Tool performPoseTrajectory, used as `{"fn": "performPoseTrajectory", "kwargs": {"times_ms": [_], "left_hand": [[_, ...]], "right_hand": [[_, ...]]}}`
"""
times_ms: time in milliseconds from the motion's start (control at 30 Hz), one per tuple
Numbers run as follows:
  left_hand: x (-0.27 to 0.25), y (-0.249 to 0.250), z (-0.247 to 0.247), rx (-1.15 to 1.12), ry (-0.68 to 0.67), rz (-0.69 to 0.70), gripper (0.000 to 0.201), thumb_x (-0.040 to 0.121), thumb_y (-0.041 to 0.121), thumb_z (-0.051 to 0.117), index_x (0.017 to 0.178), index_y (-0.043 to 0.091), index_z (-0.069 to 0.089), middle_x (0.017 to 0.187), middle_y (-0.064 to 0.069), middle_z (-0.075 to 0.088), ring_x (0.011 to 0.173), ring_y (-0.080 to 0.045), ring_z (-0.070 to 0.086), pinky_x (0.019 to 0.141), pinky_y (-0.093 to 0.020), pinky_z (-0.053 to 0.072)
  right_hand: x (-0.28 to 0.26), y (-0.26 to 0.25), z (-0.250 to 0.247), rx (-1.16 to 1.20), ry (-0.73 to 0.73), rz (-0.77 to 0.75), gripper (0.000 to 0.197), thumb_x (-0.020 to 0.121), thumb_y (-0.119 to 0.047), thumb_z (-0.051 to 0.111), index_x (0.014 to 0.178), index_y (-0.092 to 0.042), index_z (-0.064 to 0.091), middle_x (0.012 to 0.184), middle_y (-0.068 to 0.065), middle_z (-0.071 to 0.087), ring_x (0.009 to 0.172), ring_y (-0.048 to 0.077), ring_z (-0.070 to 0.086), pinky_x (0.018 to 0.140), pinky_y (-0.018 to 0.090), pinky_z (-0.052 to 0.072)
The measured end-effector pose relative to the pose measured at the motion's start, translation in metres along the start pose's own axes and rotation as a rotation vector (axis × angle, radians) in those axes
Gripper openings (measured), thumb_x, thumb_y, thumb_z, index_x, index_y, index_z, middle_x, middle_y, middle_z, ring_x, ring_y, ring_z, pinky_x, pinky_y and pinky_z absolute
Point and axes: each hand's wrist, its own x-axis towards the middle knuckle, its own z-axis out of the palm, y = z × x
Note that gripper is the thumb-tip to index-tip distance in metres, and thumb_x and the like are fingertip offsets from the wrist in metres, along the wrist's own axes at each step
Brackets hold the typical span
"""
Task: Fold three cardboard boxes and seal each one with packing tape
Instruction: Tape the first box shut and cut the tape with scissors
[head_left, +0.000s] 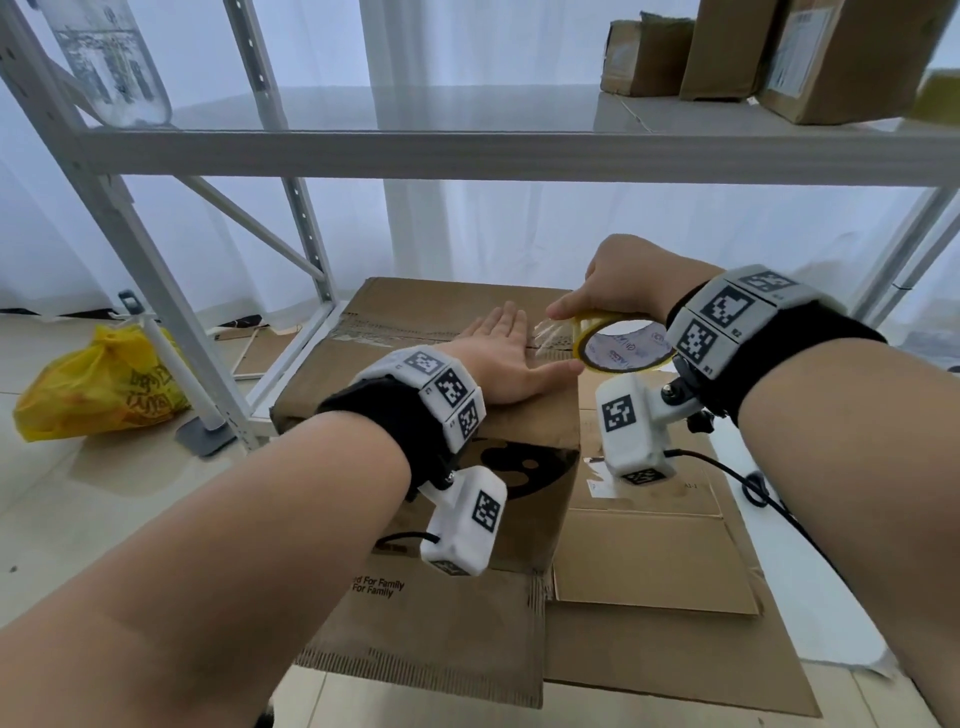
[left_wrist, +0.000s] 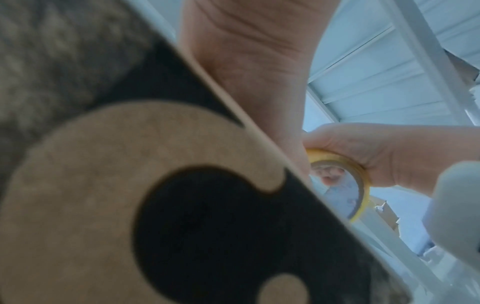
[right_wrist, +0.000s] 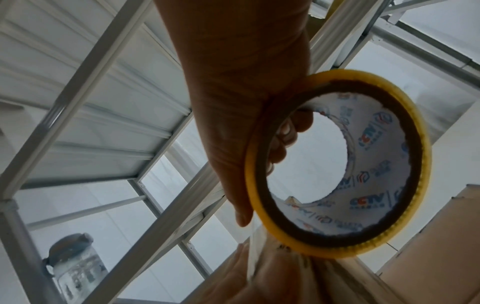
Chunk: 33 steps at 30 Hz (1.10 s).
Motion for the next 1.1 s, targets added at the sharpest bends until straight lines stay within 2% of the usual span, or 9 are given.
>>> {"fn": "performPoseTrajectory", "kwargs": {"times_ms": [67, 167, 333, 500, 633, 767, 900, 1000, 1100], "left_hand": [[-0.003, -0.013, -0.003, -0.016, 0.000, -0.009, 0.097, 0.085, 0.078, 0.017, 0.152, 0.013, -0.009, 0.159, -0.003, -0.016, 0.147, -0.014, -0.012, 0.119, -0.034, -0.006], [-0.013, -0.044, -0.004, -0.020, 0.008, -0.086, 0.097, 0.082, 0.080, 0.014, 0.152, 0.018, -0.008, 0.159, 0.000, -0.016, 0.147, -0.015, -0.012, 0.118, -0.036, -0.007], [-0.022, -0.084, -0.005, -0.025, 0.052, -0.223, 0.101, 0.080, 0.083, 0.016, 0.153, 0.017, -0.009, 0.159, -0.004, -0.016, 0.147, -0.021, -0.011, 0.117, -0.039, -0.005], [-0.017, -0.077, -0.003, -0.013, 0.058, -0.235, 0.111, 0.073, 0.089, 0.016, 0.152, 0.016, -0.011, 0.159, -0.004, -0.018, 0.147, -0.021, -0.012, 0.119, -0.040, -0.004], [-0.016, -0.073, -0.003, -0.017, 0.069, -0.237, 0.112, 0.072, 0.089, 0.018, 0.152, 0.017, -0.011, 0.159, -0.001, -0.018, 0.147, -0.021, -0.013, 0.119, -0.040, -0.005], [-0.016, -0.073, -0.002, -0.009, 0.071, -0.250, 0.111, 0.073, 0.088, 0.019, 0.152, 0.016, -0.010, 0.160, -0.001, -0.014, 0.147, -0.022, -0.010, 0.119, -0.040, -0.004], [-0.020, -0.069, -0.002, -0.021, 0.093, -0.217, 0.102, 0.078, 0.084, 0.019, 0.153, 0.019, -0.007, 0.160, 0.002, -0.013, 0.147, -0.022, -0.010, 0.119, -0.039, -0.004], [-0.021, -0.054, -0.003, 0.004, 0.089, -0.125, 0.094, 0.084, 0.078, 0.017, 0.153, 0.019, -0.006, 0.160, 0.001, -0.013, 0.147, -0.018, -0.010, 0.119, -0.037, -0.005], [-0.018, -0.025, 0.001, 0.019, 0.069, -0.043, 0.096, 0.084, 0.078, 0.018, 0.153, 0.016, -0.007, 0.160, -0.002, -0.014, 0.147, -0.016, -0.011, 0.119, -0.035, -0.006]], "right_hand": [[0.000, 0.000, 0.003, -0.032, 0.004, 0.005, 0.058, 0.070, -0.059, 0.074, 0.057, -0.011, 0.047, 0.056, 0.001, 0.046, 0.055, 0.017, 0.044, 0.063, 0.034, 0.037], [-0.003, 0.004, 0.013, -0.029, 0.008, 0.017, 0.059, 0.071, -0.060, 0.073, 0.055, -0.011, 0.044, 0.054, 0.000, 0.044, 0.052, 0.016, 0.042, 0.057, 0.031, 0.034], [-0.002, 0.005, 0.013, 0.048, -0.022, -0.004, 0.061, 0.071, -0.060, 0.073, 0.049, -0.012, 0.042, 0.049, -0.001, 0.040, 0.049, 0.014, 0.039, 0.055, 0.028, 0.033], [0.002, 0.011, 0.005, 0.039, -0.028, 0.020, 0.060, 0.068, -0.063, 0.074, 0.052, -0.012, 0.045, 0.051, 0.001, 0.045, 0.051, 0.015, 0.042, 0.058, 0.030, 0.035], [-0.002, 0.014, 0.003, 0.054, -0.027, 0.014, 0.060, 0.072, -0.059, 0.073, 0.052, -0.011, 0.043, 0.050, 0.002, 0.042, 0.049, 0.015, 0.039, 0.054, 0.027, 0.032], [0.000, 0.012, 0.003, 0.034, -0.032, 0.007, 0.060, 0.071, -0.060, 0.073, 0.052, -0.011, 0.044, 0.051, 0.002, 0.043, 0.050, 0.015, 0.041, 0.058, 0.030, 0.035], [-0.002, 0.012, 0.003, 0.061, -0.029, 0.020, 0.059, 0.072, -0.057, 0.074, 0.053, -0.010, 0.043, 0.052, 0.002, 0.042, 0.051, 0.015, 0.040, 0.056, 0.028, 0.032], [-0.003, 0.014, 0.001, 0.085, -0.024, 0.032, 0.060, 0.071, -0.058, 0.073, 0.054, -0.010, 0.043, 0.052, 0.003, 0.043, 0.051, 0.015, 0.041, 0.055, 0.027, 0.032], [-0.003, 0.014, 0.000, 0.087, -0.019, 0.036, 0.061, 0.070, -0.060, 0.074, 0.053, -0.010, 0.044, 0.053, 0.003, 0.043, 0.051, 0.016, 0.041, 0.055, 0.028, 0.032]]}}
